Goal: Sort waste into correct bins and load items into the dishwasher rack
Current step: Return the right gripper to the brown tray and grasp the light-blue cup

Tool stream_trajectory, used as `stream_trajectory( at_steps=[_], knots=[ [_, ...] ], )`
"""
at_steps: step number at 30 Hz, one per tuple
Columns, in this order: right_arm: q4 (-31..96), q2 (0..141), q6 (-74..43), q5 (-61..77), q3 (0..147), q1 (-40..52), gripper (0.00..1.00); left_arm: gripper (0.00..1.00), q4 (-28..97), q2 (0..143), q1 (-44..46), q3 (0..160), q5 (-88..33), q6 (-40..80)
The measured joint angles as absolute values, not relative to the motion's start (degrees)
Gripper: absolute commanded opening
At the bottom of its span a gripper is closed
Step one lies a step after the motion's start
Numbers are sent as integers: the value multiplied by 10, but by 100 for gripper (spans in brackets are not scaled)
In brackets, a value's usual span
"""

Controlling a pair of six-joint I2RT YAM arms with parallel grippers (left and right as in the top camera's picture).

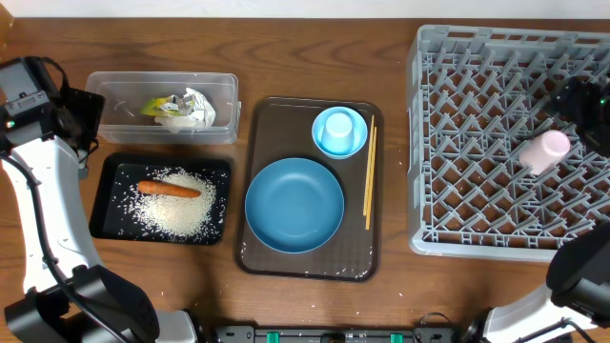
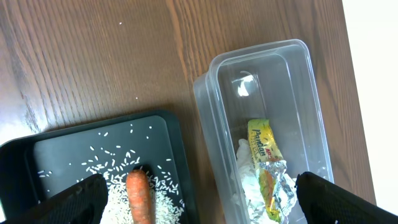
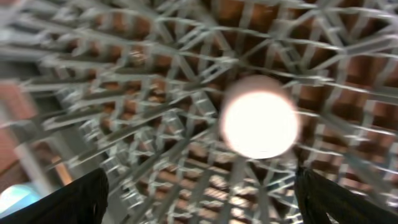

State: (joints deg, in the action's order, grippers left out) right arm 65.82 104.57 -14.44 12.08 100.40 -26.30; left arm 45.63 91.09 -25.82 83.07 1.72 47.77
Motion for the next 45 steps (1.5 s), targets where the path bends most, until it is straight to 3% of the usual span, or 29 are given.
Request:
stream_trajectory(
  at_steps=[6, 11, 15, 20, 37, 40, 43, 45],
  knots=[
    [618, 972, -144, 179, 1004, -170, 97, 98, 456, 911, -258, 831, 17, 478],
    [547, 934, -154, 174, 1007, 3, 99, 98, 456, 911, -258, 831, 17, 478],
    [495, 971, -171, 122, 1008, 130, 99, 98, 456, 911, -258, 831, 17, 478],
    [462, 1064, -196, 56, 1008, 224, 99, 98, 456, 911, -258, 831, 17, 478],
    [476, 1206, -245, 13, 1007, 294, 94, 98, 456, 911, -258, 831, 17, 478],
    [483, 1213, -249, 5, 1007, 295, 91, 98, 456, 911, -258, 831, 17, 478],
    [488, 1218, -252, -6, 1007, 295, 81, 98, 456, 911, -258, 831, 17, 478],
    [488, 1219, -253, -12, 1007, 295, 80, 98, 456, 911, -258, 831, 17, 478]
  ],
)
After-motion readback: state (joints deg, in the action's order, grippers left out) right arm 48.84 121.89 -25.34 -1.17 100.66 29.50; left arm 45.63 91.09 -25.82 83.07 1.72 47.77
